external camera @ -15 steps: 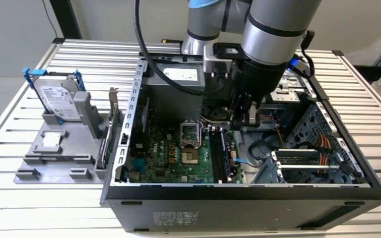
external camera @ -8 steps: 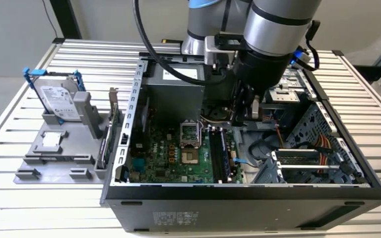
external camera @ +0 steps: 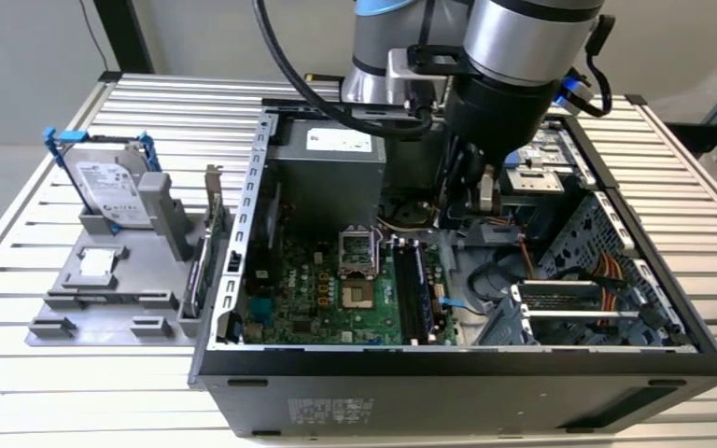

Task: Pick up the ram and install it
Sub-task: 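Press down the ram until it locks into place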

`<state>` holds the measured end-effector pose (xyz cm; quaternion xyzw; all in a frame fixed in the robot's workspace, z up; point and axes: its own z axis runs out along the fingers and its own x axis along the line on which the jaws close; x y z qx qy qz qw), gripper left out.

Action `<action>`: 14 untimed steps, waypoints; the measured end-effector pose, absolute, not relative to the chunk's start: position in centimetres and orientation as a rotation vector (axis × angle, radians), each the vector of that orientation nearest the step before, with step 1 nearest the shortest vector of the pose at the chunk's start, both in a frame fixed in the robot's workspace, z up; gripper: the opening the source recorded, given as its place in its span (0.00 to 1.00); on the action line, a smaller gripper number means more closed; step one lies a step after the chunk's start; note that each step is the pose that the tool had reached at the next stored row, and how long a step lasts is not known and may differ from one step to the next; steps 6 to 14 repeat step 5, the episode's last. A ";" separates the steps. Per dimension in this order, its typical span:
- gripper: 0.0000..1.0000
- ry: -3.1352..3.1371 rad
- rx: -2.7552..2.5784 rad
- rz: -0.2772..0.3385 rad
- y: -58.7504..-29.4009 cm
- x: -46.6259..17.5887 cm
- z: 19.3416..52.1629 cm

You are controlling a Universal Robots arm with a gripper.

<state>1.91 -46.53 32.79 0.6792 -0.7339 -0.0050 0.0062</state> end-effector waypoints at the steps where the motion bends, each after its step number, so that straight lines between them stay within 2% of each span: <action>1: 0.00 -2.297 2.125 -0.016 -46.5 1.9 32.8; 14: 0.00 -2.296 2.125 -0.014 -46.5 1.9 32.8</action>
